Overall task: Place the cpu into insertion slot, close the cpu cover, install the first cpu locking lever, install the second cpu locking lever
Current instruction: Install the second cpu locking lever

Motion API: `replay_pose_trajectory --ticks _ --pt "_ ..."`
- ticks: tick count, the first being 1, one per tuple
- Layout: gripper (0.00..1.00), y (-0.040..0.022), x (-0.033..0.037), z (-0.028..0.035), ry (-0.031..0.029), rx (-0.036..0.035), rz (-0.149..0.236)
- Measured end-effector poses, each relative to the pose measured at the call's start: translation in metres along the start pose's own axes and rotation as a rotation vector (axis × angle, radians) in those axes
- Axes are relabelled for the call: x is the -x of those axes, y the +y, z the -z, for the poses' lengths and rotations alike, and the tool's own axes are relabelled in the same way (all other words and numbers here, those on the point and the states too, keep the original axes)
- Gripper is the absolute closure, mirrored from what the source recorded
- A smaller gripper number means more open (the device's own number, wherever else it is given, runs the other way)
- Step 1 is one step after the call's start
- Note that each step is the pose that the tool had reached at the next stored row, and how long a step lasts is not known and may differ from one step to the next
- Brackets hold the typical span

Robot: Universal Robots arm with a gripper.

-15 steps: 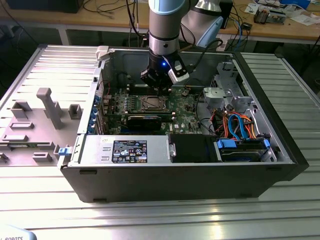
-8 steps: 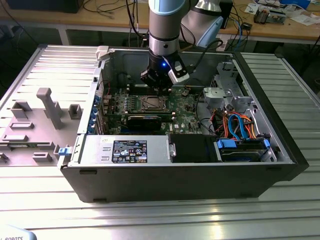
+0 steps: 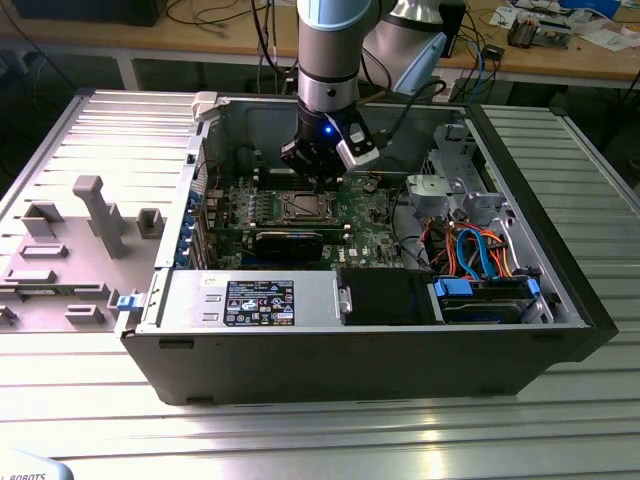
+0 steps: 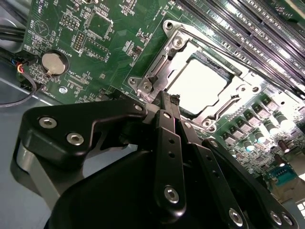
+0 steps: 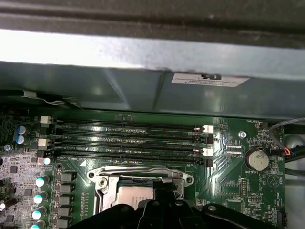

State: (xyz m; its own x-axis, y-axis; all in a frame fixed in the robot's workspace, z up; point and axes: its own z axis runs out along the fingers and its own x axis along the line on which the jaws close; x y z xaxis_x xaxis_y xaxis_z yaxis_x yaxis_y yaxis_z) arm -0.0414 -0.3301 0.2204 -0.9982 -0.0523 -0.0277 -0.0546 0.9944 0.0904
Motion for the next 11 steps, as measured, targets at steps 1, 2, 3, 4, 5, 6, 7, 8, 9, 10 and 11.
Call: replay_pose_trajectory --ticks 1,2,3,4,5,6,7,8,9,10,11 --pt "0.89 0.0000 0.0000 0.0006 0.0001 0.0000 0.000" --pt "0.89 0.0001 0.0000 0.0011 0.0000 0.0001 0.000" --pt "0.89 0.0002 0.0001 0.0014 0.0000 0.0001 0.000" --pt "0.89 0.0002 0.0001 0.0014 -0.0002 0.0003 0.000" --pt "0.89 0.0002 0.0001 0.0014 -0.0001 0.0003 0.000" --pt "0.89 0.0001 0.0000 0.0016 0.0001 0.0000 0.000" --pt "0.89 0.0002 0.0000 0.0016 0.0000 0.0001 0.000" --pt "0.89 0.0002 0.0001 0.0024 0.0000 0.0001 0.000" --pt "0.89 0.0000 0.0001 0.0029 0.0001 0.0000 0.000" --pt "0.89 -0.0001 0.0001 0.0029 0.0001 0.0000 0.000" --pt "0.89 -0.0003 0.0000 0.0029 0.0001 0.0000 0.000"
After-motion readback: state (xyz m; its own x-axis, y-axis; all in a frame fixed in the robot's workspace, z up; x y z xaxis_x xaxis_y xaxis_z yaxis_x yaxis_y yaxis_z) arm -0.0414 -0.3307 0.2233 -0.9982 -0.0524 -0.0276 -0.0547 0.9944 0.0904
